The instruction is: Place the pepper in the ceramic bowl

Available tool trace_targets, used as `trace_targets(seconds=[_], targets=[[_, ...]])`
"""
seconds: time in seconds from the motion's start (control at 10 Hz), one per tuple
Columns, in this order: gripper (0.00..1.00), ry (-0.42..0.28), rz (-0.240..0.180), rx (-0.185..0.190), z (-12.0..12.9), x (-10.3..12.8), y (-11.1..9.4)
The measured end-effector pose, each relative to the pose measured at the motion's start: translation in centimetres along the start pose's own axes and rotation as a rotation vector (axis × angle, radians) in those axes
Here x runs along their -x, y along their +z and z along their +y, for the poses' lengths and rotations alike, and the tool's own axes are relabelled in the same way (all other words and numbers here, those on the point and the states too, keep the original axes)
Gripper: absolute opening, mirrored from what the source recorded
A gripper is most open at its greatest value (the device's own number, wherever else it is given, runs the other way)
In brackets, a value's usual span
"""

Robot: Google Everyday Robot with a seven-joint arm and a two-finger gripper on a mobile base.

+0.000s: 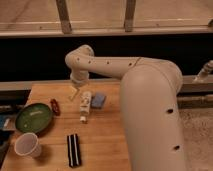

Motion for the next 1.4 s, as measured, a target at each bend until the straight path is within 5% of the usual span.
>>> trace_targets(seconds=[0.5,0.6,0.8,1.4], targets=[[0.80,-0.002,0.001,0.007,-0.5,0.2,0.7],[0.80,-0.026,-0.001,0.018,-0.5,1.8,1.8],[0.80,-0.060,-0.012,0.050,-0.2,4.7,3.7],[0.80,-0.125,-0.018,0.157,0.7,7.7,9.0]])
